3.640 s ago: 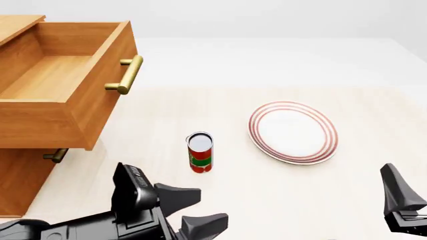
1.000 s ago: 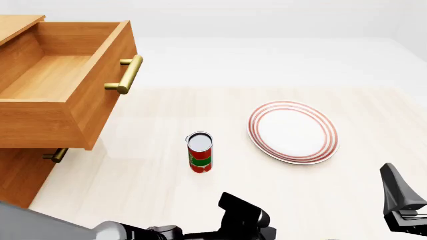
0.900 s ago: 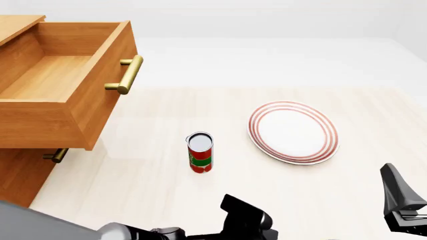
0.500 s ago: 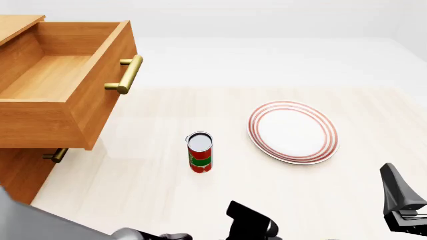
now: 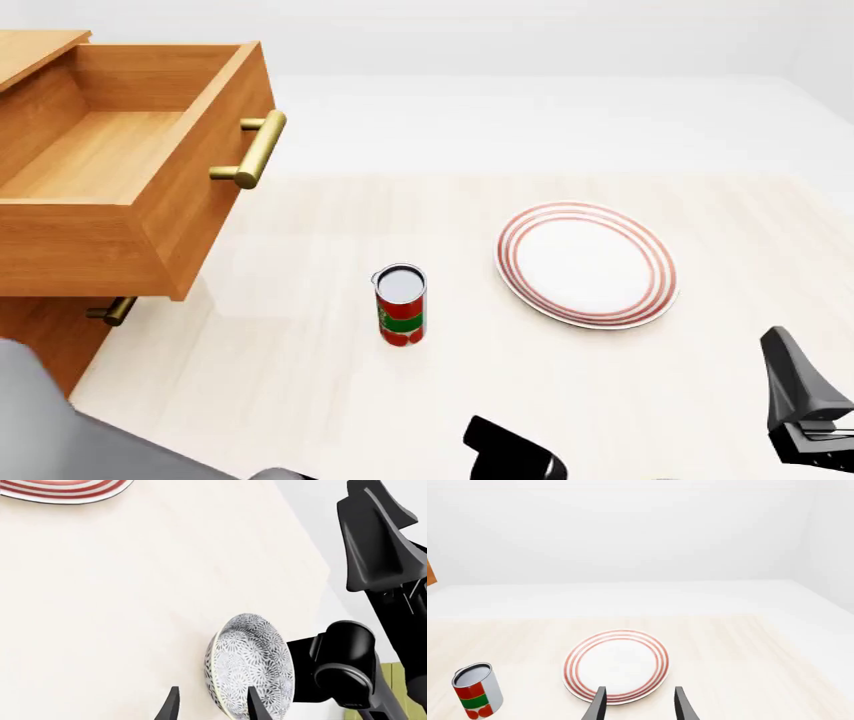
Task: Put the bowl in the top drawer of the cabinet.
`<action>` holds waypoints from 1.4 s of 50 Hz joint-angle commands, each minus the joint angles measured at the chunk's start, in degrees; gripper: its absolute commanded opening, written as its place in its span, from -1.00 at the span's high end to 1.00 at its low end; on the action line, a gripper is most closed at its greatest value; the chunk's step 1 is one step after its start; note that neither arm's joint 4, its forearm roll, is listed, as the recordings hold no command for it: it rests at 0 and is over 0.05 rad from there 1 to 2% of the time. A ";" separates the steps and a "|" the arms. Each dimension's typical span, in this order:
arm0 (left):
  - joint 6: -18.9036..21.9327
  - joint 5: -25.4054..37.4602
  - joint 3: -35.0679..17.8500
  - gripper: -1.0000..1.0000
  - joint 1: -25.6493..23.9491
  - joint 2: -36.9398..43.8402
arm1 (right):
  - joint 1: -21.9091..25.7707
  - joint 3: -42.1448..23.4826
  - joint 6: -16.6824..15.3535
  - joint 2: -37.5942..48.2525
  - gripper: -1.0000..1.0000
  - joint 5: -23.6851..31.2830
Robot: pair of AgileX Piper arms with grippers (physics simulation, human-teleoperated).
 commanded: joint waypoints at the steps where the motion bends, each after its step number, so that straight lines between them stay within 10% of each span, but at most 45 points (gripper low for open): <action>1: -0.51 -0.74 -0.35 -1.00 -0.26 1.31 | 0.00 0.00 -0.01 0.01 -1.00 0.00; 59: -2.61 -3.54 -2.38 -1.00 -0.94 6.80 | 0.00 0.00 0.00 0.01 -1.00 0.00; 60: -2.21 -3.53 -2.33 1.00 -0.52 6.48 | 0.00 0.00 -0.01 0.01 -1.00 0.00; 70: -2.01 -3.26 -1.56 1.00 0.72 5.53 | 0.00 0.00 -0.01 -0.03 -1.00 0.01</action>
